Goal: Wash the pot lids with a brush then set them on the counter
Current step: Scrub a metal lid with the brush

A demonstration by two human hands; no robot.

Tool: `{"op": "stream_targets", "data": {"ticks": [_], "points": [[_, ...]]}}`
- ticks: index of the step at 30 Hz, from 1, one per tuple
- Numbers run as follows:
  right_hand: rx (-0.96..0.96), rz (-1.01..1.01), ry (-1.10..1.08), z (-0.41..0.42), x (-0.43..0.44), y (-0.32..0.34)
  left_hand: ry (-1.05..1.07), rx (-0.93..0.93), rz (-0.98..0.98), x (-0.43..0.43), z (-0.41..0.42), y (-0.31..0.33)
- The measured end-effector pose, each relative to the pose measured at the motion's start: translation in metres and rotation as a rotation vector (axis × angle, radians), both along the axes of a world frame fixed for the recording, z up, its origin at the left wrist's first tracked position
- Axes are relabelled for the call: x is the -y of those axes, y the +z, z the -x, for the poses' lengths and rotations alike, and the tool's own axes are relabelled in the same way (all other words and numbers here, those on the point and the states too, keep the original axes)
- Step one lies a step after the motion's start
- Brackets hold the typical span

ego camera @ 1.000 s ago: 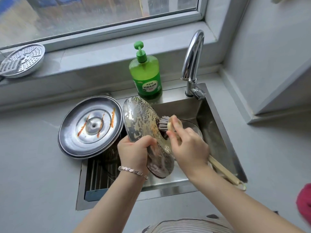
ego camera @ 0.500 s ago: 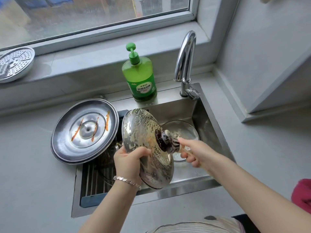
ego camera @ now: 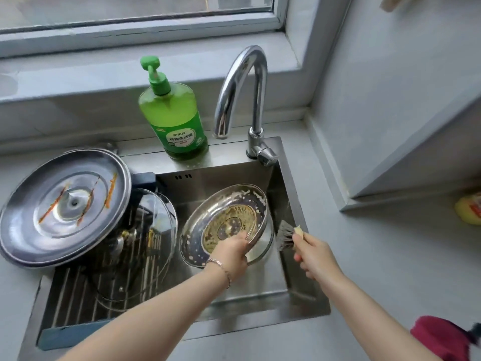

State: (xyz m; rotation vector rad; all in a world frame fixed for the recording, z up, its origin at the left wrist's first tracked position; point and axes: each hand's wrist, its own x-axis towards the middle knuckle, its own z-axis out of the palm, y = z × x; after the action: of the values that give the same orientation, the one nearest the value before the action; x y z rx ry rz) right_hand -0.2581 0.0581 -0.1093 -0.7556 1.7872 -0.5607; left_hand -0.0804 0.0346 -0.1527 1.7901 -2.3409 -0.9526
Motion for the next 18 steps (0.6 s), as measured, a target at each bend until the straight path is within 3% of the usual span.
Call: {"op": "stream_targets", "data": {"ticks": [9,18], "points": [[0.048,0.016,0.131,0.013,0.016,-0.038,-0.33,0.371,-0.115,0.006,0.028,-0.085],[0.043,0.051,0.16,0.014,0.033,-0.052,-0.44,0.495,-0.217,0.014,0.041,-0.102]]}}
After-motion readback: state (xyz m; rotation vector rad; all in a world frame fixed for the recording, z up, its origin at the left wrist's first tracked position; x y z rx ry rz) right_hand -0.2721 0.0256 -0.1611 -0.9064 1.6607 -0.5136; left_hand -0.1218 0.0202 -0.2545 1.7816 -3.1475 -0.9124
